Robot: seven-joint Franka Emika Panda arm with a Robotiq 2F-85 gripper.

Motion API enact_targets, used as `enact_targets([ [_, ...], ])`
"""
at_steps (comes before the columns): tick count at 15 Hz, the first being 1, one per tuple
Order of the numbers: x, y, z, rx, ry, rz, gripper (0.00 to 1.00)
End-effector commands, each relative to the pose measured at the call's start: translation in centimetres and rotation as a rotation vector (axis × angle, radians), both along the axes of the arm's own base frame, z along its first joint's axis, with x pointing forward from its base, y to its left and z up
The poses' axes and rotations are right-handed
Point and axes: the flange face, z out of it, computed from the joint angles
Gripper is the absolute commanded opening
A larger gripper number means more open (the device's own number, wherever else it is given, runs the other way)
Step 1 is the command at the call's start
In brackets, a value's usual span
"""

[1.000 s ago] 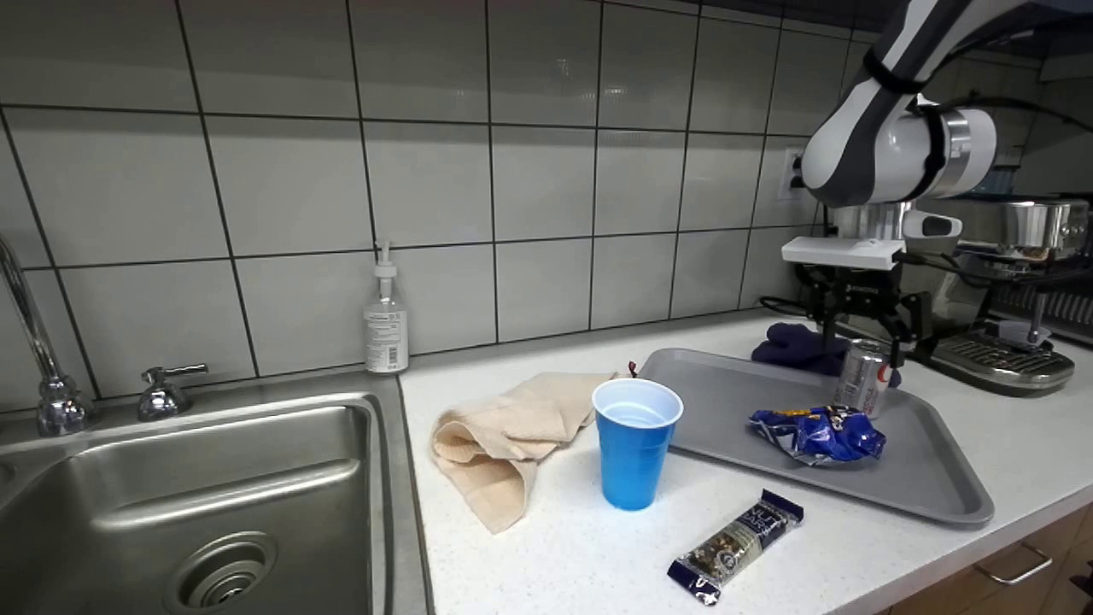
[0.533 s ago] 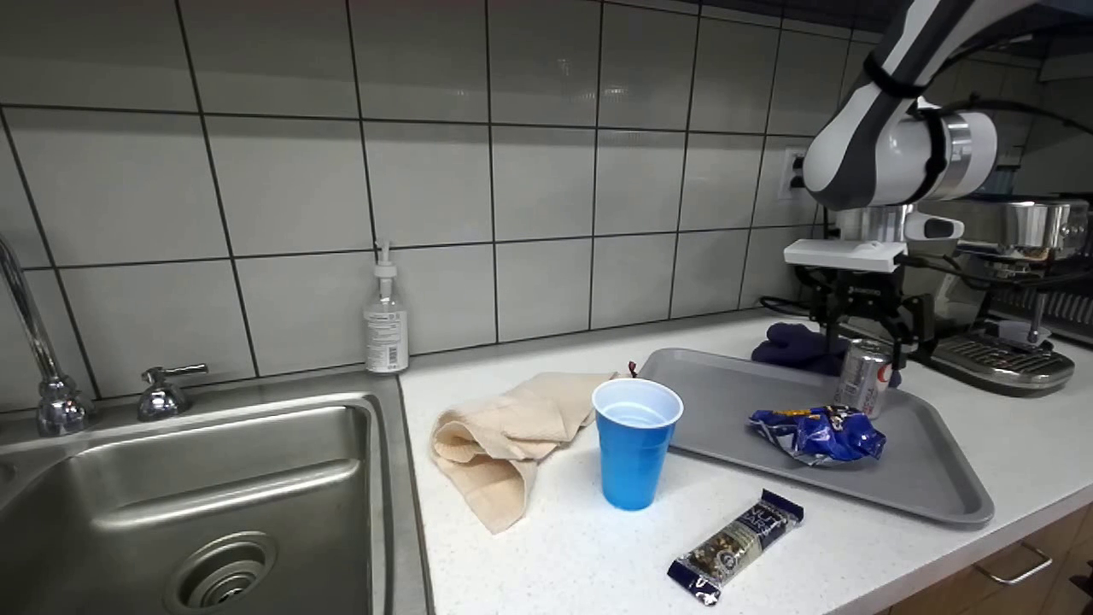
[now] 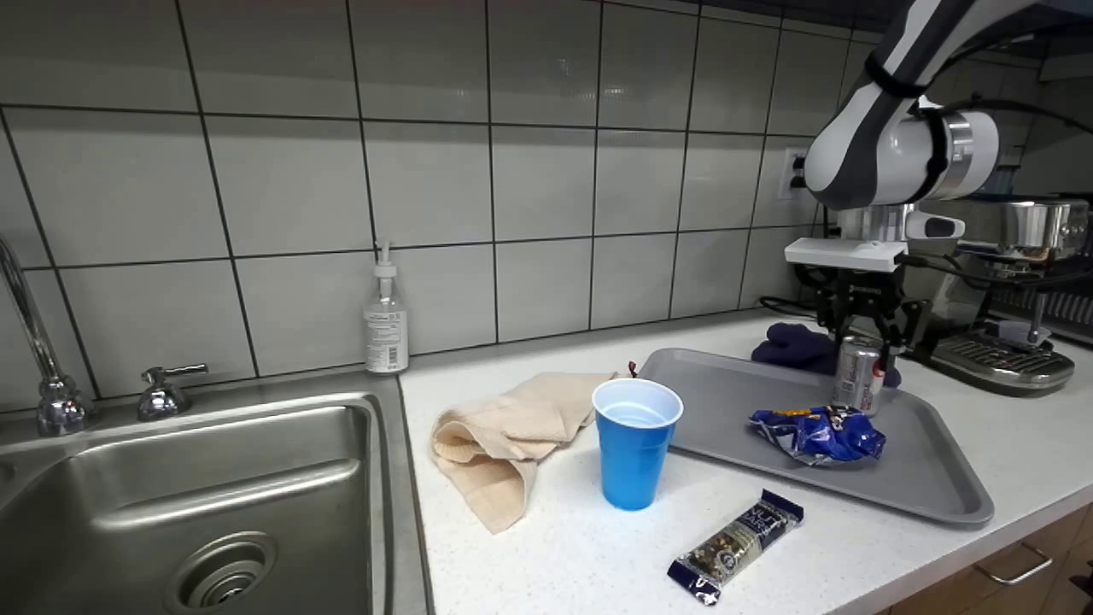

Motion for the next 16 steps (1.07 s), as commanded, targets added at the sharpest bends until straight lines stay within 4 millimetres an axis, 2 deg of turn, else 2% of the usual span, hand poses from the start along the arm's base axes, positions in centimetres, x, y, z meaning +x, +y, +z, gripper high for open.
enact_targets([
  [1, -0.1, -0.4, 0.7, 0.015, -0.02, 0.007, 0.39],
  [8, -1.2, -1.3, 2.1, 0.034, -0.029, 0.002, 0.39],
  [16, -3.3, -3.5, 4.4, 0.056, -0.062, 0.027, 0.39],
])
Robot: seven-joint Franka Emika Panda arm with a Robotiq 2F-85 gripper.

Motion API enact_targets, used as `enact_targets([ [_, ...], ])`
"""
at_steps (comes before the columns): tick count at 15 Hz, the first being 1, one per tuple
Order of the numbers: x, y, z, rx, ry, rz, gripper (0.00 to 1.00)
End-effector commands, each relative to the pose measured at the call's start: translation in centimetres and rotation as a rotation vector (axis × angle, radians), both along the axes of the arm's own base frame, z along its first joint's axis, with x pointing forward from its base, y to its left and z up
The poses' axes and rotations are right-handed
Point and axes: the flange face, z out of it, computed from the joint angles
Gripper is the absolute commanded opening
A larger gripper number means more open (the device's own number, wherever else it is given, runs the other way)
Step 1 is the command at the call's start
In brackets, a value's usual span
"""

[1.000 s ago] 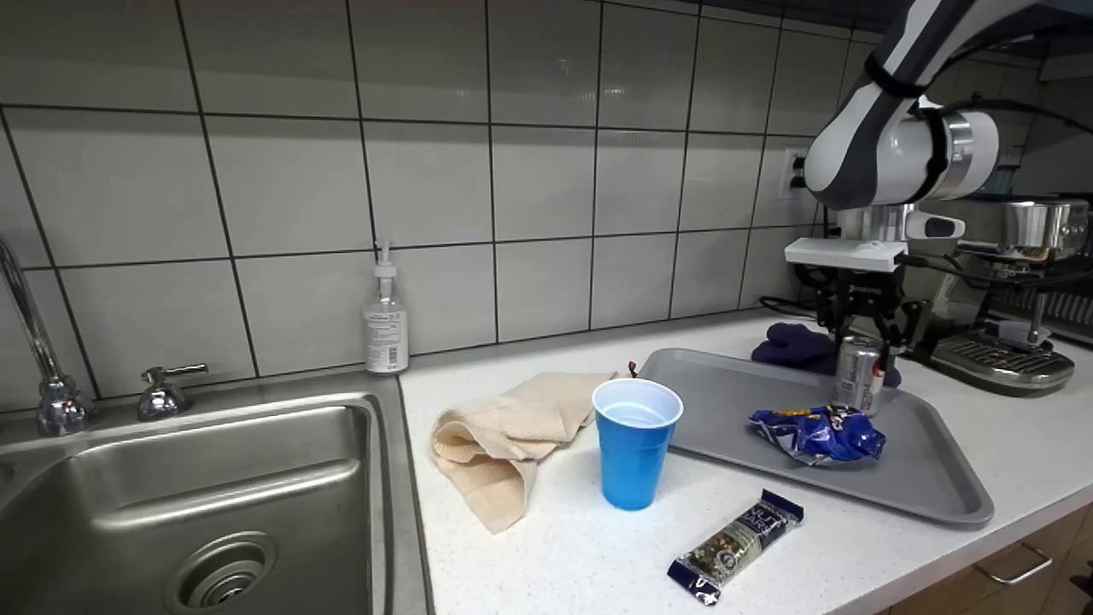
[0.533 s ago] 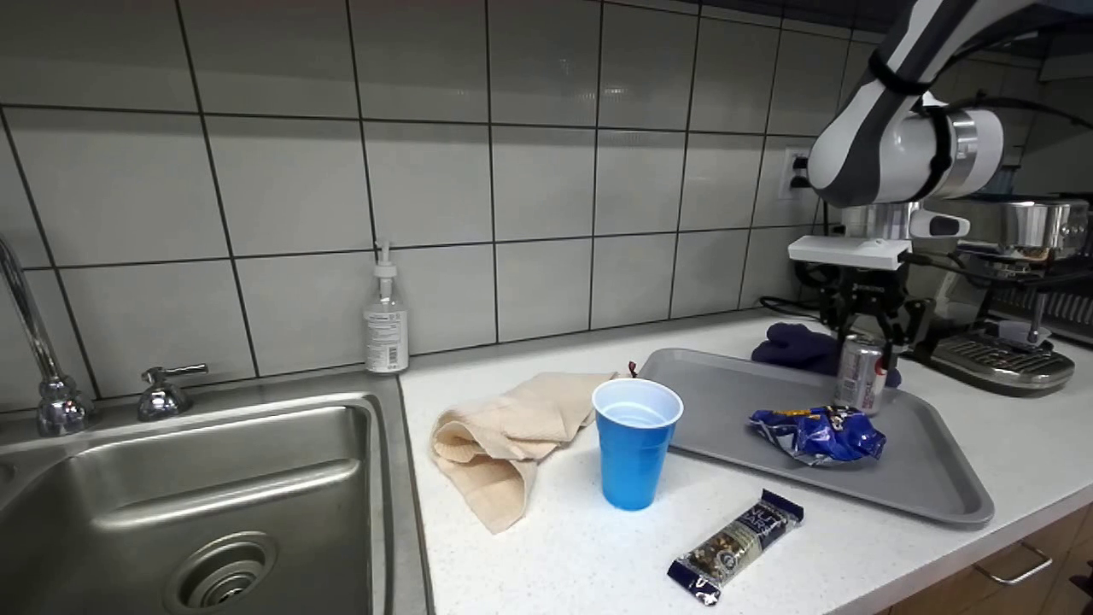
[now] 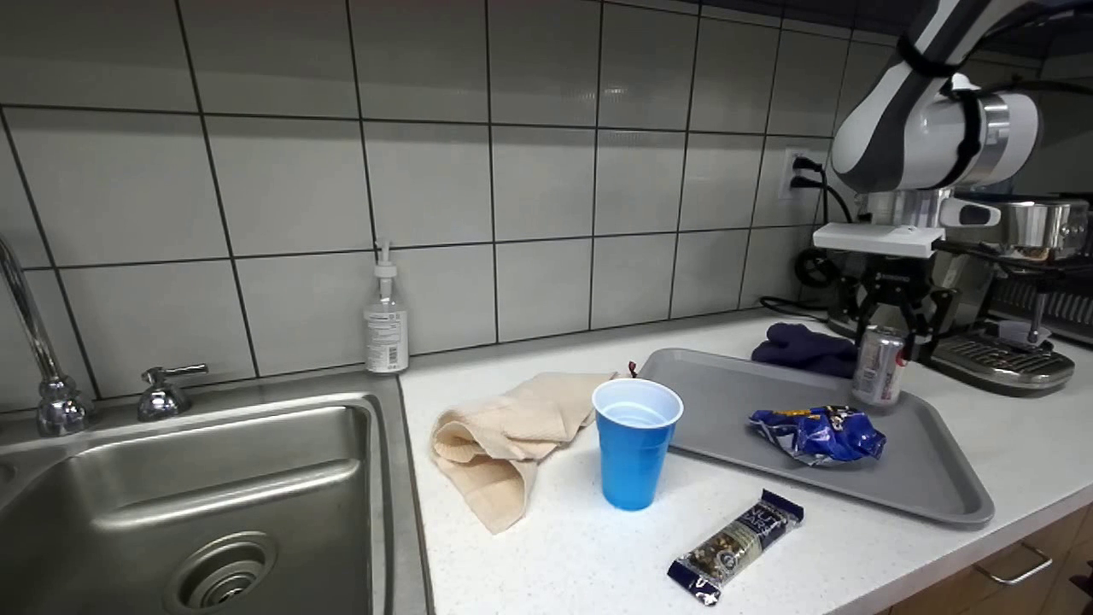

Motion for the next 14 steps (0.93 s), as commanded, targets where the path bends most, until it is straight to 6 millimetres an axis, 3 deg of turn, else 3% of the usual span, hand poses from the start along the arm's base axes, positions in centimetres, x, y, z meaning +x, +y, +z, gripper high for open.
enact_targets([
  [1, -2.0, -0.9, 2.6, 0.026, -0.037, 0.028, 0.39],
  [7, -4.2, -2.3, 3.3, 0.021, -0.04, 0.009, 0.39],
  [14, -6.4, -4.5, 2.7, 0.005, -0.024, -0.055, 0.39],
])
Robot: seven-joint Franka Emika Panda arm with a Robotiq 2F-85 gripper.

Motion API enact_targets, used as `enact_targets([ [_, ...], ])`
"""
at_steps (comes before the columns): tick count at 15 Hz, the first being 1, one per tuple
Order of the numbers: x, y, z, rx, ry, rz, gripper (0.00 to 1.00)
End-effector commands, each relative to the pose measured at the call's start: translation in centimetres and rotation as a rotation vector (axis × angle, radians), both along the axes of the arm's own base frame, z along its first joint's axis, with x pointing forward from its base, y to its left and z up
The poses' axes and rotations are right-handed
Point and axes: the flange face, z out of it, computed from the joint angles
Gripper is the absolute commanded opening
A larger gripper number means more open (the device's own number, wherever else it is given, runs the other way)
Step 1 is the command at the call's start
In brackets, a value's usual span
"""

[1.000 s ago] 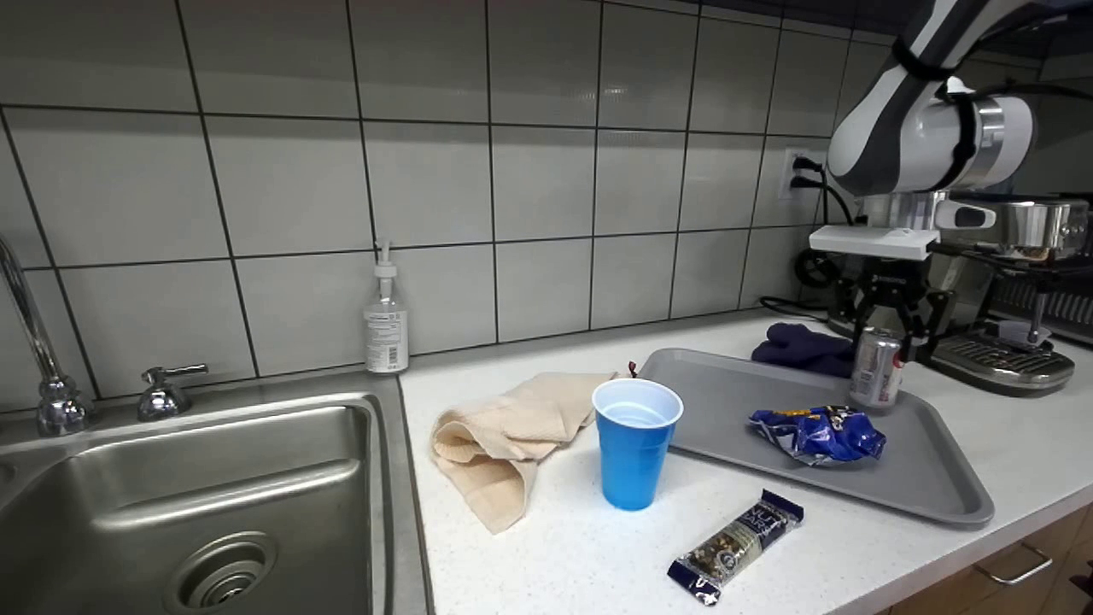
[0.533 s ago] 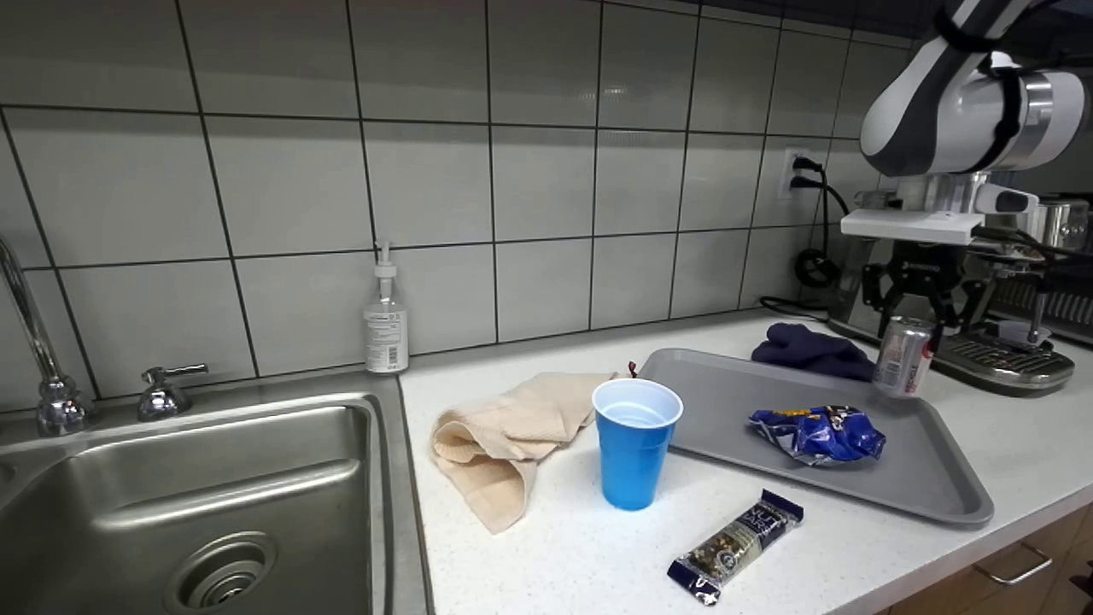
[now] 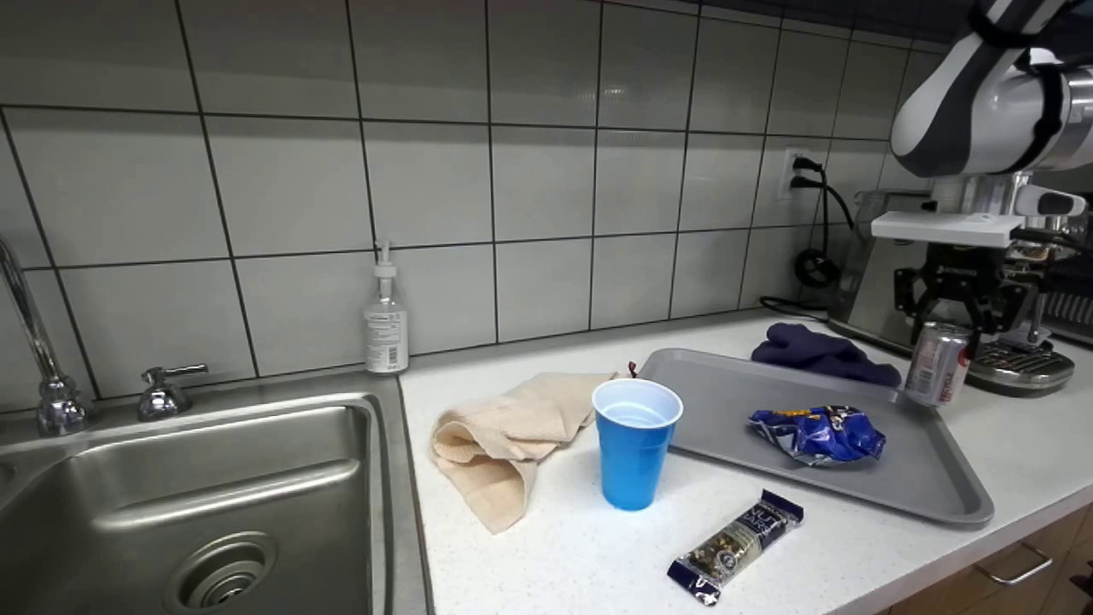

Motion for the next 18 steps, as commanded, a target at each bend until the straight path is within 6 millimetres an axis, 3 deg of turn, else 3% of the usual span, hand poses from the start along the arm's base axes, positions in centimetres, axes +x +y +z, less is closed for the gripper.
enact_targets([
  [1, -1.6, -1.0, 0.9, -0.01, -0.023, -0.016, 0.39],
  [7, -2.7, -2.2, -0.3, -0.032, -0.02, -0.063, 0.39],
  [13, -3.0, -2.0, -2.1, -0.059, -0.032, -0.079, 0.39],
  [18, -3.6, -2.7, -2.4, -0.071, -0.028, -0.085, 0.39],
])
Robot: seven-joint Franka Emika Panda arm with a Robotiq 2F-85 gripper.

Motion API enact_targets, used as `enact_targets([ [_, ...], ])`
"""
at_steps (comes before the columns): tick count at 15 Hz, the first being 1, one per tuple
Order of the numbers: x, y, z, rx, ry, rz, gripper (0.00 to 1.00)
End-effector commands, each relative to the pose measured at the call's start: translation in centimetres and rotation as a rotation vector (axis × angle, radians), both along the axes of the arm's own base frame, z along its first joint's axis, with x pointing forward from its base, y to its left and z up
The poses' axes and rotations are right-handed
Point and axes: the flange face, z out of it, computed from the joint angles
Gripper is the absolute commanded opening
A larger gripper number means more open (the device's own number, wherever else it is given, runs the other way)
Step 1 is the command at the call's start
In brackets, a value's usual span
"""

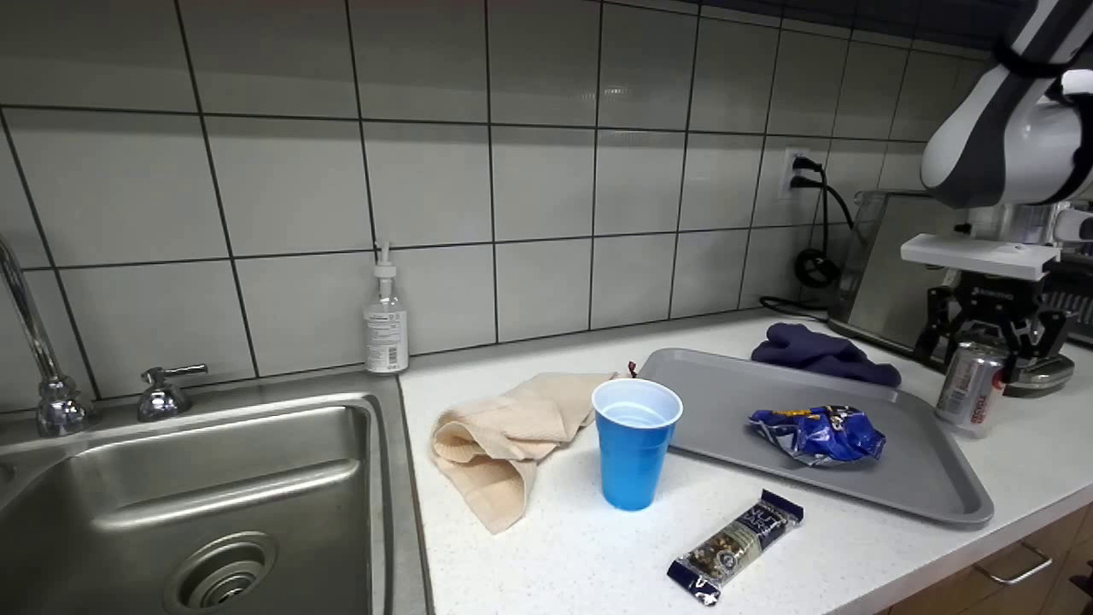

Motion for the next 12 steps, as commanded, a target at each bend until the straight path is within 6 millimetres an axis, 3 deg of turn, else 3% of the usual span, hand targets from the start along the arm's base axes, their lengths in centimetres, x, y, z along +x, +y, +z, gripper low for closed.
enact_targets([
  [1, -0.8, -0.4, 0.0, -0.017, -0.003, -0.018, 0.39],
  [6, -1.7, -1.2, 0.4, -0.02, 0.005, -0.026, 0.39],
  [12, -2.1, -1.0, -0.9, -0.028, 0.025, -0.026, 0.39],
])
